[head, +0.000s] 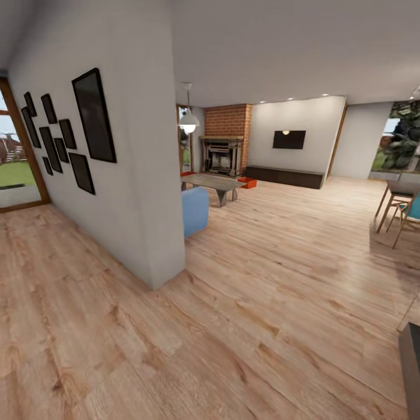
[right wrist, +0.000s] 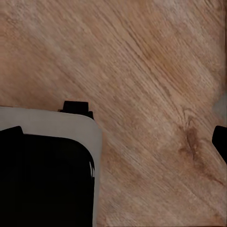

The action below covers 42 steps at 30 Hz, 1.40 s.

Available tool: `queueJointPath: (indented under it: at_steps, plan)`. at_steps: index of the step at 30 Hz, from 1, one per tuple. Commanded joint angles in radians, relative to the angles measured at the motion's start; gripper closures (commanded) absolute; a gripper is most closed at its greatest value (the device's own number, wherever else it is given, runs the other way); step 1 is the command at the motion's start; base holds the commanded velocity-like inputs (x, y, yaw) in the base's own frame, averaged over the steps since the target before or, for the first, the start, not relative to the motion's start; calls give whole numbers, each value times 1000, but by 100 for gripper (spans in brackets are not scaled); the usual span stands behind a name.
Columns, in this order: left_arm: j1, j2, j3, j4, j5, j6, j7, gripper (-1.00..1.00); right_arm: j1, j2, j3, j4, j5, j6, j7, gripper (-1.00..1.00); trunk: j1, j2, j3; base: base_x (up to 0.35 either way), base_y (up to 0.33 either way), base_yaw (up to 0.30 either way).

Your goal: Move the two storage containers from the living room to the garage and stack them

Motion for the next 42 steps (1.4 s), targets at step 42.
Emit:
queueJointPath:
  at_steps: [42]
  plan:
    - [0, -1, 0, 0, 4, -1, 2, -100, -1, -1, 24, 3, 5, -5, 4, -100, 1, 0, -1, 322, 0, -211]
